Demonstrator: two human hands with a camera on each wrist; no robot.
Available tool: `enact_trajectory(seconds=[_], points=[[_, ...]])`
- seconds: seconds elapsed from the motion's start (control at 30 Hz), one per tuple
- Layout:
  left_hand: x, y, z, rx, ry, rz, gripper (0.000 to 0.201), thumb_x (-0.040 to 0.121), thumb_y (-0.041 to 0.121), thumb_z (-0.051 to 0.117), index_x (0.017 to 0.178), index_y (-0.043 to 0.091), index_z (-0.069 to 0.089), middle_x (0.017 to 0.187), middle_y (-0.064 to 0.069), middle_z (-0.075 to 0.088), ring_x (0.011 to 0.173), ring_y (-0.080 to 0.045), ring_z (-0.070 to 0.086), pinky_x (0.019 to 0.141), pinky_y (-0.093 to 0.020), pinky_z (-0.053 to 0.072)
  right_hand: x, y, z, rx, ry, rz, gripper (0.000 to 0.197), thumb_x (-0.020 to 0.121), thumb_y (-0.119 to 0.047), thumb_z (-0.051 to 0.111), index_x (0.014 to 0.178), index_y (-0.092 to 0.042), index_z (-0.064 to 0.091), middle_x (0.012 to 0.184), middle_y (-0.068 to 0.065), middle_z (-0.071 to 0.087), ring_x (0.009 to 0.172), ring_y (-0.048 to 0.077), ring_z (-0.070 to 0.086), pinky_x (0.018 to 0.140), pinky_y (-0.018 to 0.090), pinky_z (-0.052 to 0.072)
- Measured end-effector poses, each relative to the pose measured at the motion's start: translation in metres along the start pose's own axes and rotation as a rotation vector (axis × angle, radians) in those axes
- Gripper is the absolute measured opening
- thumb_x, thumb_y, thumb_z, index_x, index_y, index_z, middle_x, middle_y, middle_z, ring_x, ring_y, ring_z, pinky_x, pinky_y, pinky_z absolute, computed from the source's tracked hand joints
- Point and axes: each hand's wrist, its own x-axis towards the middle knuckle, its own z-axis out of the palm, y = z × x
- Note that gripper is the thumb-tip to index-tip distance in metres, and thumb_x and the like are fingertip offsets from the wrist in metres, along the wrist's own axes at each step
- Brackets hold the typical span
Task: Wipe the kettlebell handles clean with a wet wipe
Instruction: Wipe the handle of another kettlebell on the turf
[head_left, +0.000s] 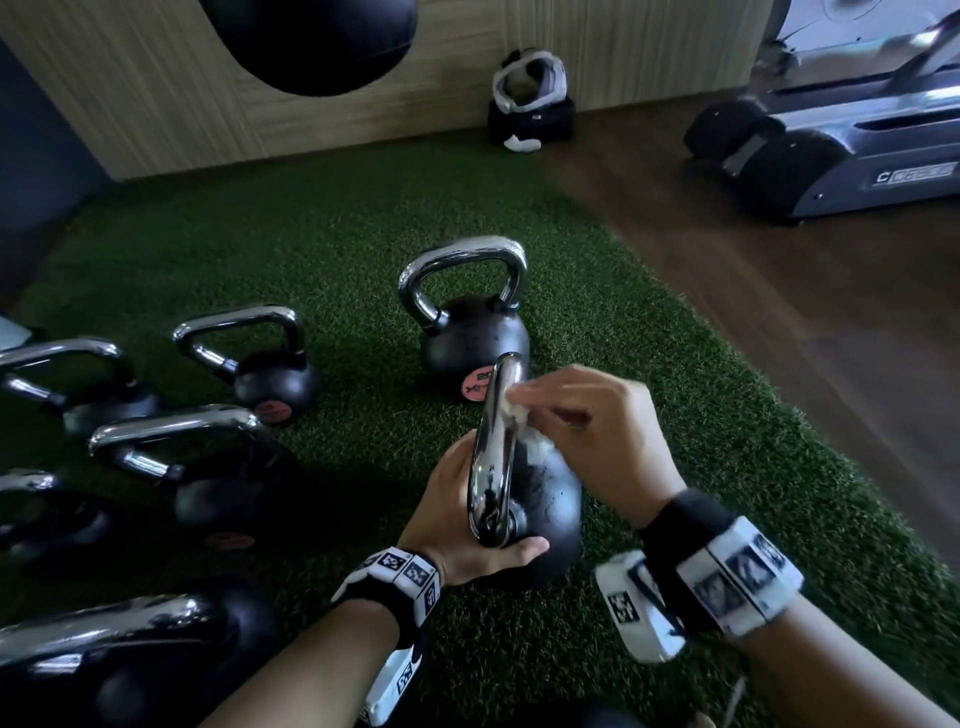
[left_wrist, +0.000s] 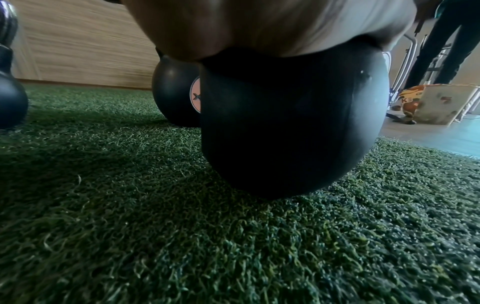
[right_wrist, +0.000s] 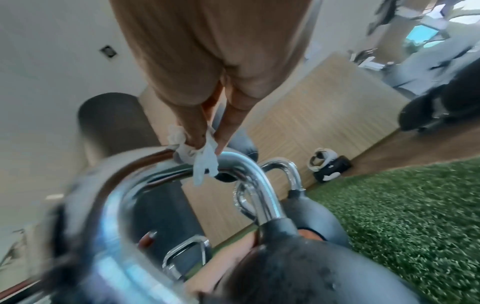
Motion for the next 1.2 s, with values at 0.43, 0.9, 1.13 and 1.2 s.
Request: enact_trajectory(seconds=[0.43,0.9,1.13,1.2], points=[[0.000,0.002,0.003,-0.067,0.048,0.050,0.108,0.052,0.042,0.100,0.125,0.076,0.027,0.133,0.023,0.053,0.126,0.006,0.052,0.112,-0.024,0.043,-0.014,-0.018,-0.014,0.381,-0.220,0.366,0.020,0.068,-0.004,0.092,0.082,-0.010,0.079,0.083,0.005,0.079,0.075,0.013,0.075,0.074,0.028,0.063],[-0.003,-0.001,0.003,-0.073,0.017,-0.073,0.110,0.050,0.030,0.097,0.142,0.041,0.039,0.139,0.003,0.058,0.129,-0.023,0.059,0.107,-0.044,0.050,-0.030,-0.008,-0.002,0.114,-0.439,0.230,0.019,0.066,-0.009,0.094,0.074,-0.017,0.079,0.074,-0.008,0.076,0.067,0.004,0.071,0.066,0.014,0.055],[-0.005,0.003,0.006,-0.021,0.074,0.018,0.115,0.047,0.040,0.096,0.136,0.063,0.027,0.135,-0.002,0.057,0.128,-0.029,0.057,0.110,-0.048,0.047,-0.033,0.006,0.003,-0.042,-0.434,0.094,0.017,0.079,-0.013,0.087,0.091,-0.020,0.080,0.083,-0.012,0.075,0.076,-0.002,0.071,0.071,0.008,0.053],[-0.005,0.007,0.004,-0.017,0.103,0.049,0.122,0.048,0.040,0.101,0.123,0.083,0.015,0.133,0.007,0.053,0.129,-0.025,0.056,0.110,-0.049,0.047,-0.018,0.007,0.002,-0.036,-0.404,0.155,0.017,0.081,-0.015,0.086,0.094,-0.024,0.080,0.078,-0.017,0.071,0.072,-0.006,0.067,0.067,0.006,0.048]])
